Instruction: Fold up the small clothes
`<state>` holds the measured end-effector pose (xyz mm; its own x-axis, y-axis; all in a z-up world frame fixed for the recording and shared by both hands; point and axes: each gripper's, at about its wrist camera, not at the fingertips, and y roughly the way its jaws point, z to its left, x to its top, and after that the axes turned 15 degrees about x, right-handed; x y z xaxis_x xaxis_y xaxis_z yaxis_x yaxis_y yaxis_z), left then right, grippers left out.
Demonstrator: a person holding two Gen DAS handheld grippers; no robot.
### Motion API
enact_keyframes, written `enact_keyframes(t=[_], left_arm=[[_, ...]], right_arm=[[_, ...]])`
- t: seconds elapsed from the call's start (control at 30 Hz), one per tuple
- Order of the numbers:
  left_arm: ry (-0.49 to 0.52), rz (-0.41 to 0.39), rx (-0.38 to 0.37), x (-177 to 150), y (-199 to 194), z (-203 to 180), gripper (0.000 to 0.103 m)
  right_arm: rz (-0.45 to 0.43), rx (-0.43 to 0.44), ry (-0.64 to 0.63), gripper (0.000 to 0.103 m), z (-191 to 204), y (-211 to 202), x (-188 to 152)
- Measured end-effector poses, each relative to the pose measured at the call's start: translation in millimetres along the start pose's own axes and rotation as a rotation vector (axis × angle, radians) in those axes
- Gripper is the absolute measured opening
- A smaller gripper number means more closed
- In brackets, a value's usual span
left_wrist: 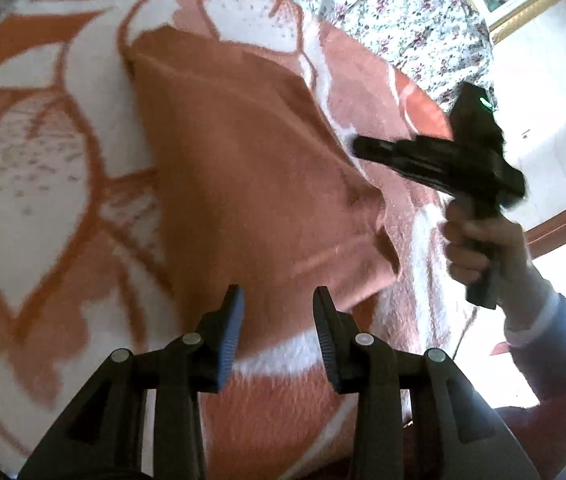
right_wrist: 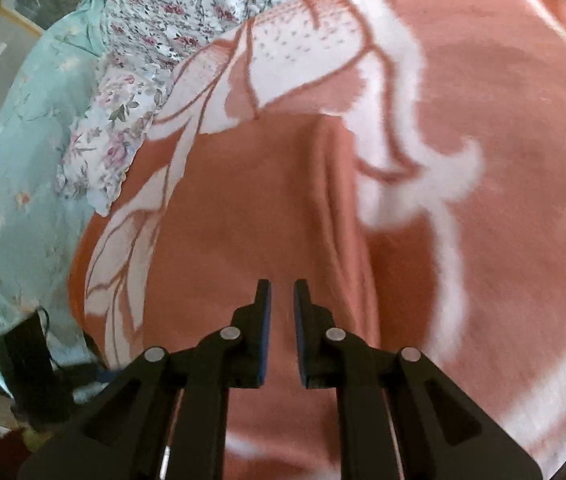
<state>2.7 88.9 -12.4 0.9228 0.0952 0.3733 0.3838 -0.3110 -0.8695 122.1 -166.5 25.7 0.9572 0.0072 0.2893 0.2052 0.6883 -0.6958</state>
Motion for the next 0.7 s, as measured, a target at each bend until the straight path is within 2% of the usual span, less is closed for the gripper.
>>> enact_keyframes(t=[0.07, 0.13, 0.2, 0.3, 0.4, 0.5, 0.57, 0.6, 0.7], left_arm=[[0.023, 0.06, 0.026, 1.7, 25.4, 2.5, 0.035], [0.018, 0.112, 0.045, -1.0, 49.0, 11.3, 0.026], [-0.003, 0.114, 0.024, -1.6, 55.6, 18.1, 0.024], [-0.025, 0.128, 0.005, 2.0, 53.7, 24.5, 0.024], [-0.001, 0.128, 0.03, 2.1, 49.9, 25.3, 0.025], [0.001, 0.123, 0.041, 2.1, 46.8, 22.6, 0.029], [0.003, 0.119, 0.047, 0.2, 45.1, 19.7, 0.032], [0.012, 0.119, 0.052, 0.0, 44.0, 11.2, 0.033], [0.028, 0.115, 0.081, -2.1, 45.5, 4.3, 0.035]], right_arm=[[0.025, -0.036, 0.034, 0.012, -12.4, 26.8, 10.3], [0.039, -0.098, 0.059, 0.0, -34.0, 47.1, 21.5], [0.025, -0.071, 0.105, 0.0, -49.7, 57.0, 30.0], [0.013, -0.098, 0.088, 0.0, -43.8, 57.0, 36.4], [-0.007, -0.125, 0.056, 0.0, -28.4, 44.5, 33.4], [-0.037, -0.071, 0.044, 0.002, -11.2, 16.2, 21.0], [-0.02, -0.054, 0.02, 0.002, 6.4, 4.8, 1.0], [-0.004, -0.069, 0.0, 0.003, 11.9, -0.3, -11.2], [0.075, -0.206, -0.035, 0.002, 2.8, -1.5, -46.5]])
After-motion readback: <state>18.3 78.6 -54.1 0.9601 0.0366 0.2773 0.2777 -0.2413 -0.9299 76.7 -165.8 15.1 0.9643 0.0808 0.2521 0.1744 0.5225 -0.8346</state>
